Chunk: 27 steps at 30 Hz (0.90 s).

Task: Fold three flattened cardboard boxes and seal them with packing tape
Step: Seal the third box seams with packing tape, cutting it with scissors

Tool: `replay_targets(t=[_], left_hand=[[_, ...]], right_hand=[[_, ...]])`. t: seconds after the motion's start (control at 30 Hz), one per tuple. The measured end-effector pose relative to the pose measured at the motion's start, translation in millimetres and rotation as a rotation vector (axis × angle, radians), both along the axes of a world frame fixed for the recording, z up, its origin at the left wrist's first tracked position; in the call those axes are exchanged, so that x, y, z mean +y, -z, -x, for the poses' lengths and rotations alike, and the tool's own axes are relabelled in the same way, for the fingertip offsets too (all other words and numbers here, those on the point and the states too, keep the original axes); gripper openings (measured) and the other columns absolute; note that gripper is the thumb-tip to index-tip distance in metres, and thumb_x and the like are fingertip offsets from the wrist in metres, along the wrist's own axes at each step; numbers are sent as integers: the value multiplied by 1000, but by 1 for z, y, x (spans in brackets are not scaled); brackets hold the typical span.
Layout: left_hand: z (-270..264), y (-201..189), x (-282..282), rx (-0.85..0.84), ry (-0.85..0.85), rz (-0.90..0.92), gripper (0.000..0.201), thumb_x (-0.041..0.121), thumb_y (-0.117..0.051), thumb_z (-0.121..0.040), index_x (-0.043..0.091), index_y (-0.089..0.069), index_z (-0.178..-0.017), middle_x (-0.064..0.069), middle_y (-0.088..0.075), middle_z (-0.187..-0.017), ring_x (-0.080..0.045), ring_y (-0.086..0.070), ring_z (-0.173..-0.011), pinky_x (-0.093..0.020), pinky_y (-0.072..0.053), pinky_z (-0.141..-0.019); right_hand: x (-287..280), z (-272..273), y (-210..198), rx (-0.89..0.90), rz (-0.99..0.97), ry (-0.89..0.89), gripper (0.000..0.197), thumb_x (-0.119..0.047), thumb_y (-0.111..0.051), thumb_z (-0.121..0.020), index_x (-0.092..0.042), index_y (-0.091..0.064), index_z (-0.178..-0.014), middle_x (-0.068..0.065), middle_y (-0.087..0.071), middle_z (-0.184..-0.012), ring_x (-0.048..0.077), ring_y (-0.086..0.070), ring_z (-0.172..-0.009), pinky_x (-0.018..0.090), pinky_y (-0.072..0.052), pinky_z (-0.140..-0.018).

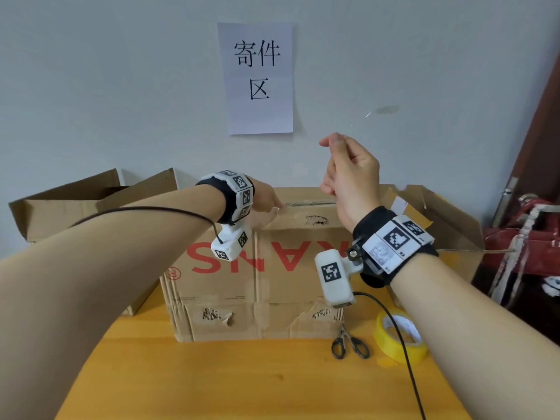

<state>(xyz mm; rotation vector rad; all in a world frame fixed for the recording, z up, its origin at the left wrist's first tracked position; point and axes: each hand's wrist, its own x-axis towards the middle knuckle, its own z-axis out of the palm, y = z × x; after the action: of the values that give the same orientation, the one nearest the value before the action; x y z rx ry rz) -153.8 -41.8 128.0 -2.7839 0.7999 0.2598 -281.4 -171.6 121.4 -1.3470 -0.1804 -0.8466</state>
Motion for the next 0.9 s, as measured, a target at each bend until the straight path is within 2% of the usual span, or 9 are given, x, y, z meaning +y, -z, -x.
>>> replay_targets(t=[0.07,0.2,0.33,0.43,0.53,0.63,0.7,0.77,0.9], left_hand=[[1,2,-1,7,-1,7,56,6,-34,-103,33,-39,-152,-2,-35,-160,-24,-33,-146,-39,-23,-119],[5,6,-2,-12,-3,-21,51,14,-33,-107,31,-33,-155,-3,-32,-161,-25,-31,-147,-40,-22,-119],[8,7,-1,-31,3,-30,49,18,-33,-108,29,-31,-156,-5,-32,-161,-26,-30,-147,-40,-20,-119],[10,10,-2,-48,-5,-32,48,17,-33,-108,27,-34,-155,-4,-36,-159,-26,-34,-145,-40,-23,-118],[6,15,-3,-54,-28,-23,48,16,-32,-107,28,-37,-154,-5,-40,-156,-27,-40,-140,-39,-28,-116],[6,10,-1,-18,-44,6,49,21,-37,-107,30,-34,-154,-5,-37,-159,-28,-35,-144,-43,-25,-119],[9,5,-1,-1,-32,44,53,17,-42,-105,29,-32,-155,-6,-36,-159,-28,-34,-145,-42,-25,-118],[9,0,0,2,-52,111,58,12,-49,-101,27,-33,-155,-8,-38,-158,-28,-37,-143,-38,-30,-113],[9,-8,7,14,-86,190,56,15,-54,-100,29,-38,-152,-5,-43,-154,-28,-46,-135,-33,-37,-103]], right_hand=[[4,1,0,21,-21,1,26,-28,-54,-104,-16,-67,-86,-6,-27,-50,13,-21,-44,22,-23,-43],[5,5,2,97,-72,-1,24,-28,-54,-104,-15,-67,-88,-4,-27,-52,14,-18,-44,22,-19,-42],[-4,12,13,272,-86,-26,24,-30,-53,-104,-14,-67,-93,-5,-27,-55,11,-18,-45,22,-16,-42],[-17,25,20,423,-82,-69,25,-33,-52,-104,-15,-68,-100,-5,-27,-57,11,-19,-46,22,-17,-39],[-38,41,13,493,-110,-124,25,-35,-52,-104,-16,-68,-104,-7,-26,-57,8,-20,-42,20,-18,-35],[-60,56,4,513,-7,-87,25,-36,-53,-104,-16,-68,-107,-4,-31,-57,9,-19,-44,18,-16,-37],[-68,60,4,527,43,-62,24,-34,-52,-104,-16,-68,-104,-3,-39,-57,9,-21,-41,17,-16,-38],[-71,57,8,549,49,-66,24,-33,-51,-105,-15,-67,-104,-2,-44,-58,9,-23,-39,16,-17,-37],[-58,38,18,570,175,1,25,-31,-52,-103,-15,-69,-94,-1,-52,-63,11,-29,-42,17,-19,-36]])
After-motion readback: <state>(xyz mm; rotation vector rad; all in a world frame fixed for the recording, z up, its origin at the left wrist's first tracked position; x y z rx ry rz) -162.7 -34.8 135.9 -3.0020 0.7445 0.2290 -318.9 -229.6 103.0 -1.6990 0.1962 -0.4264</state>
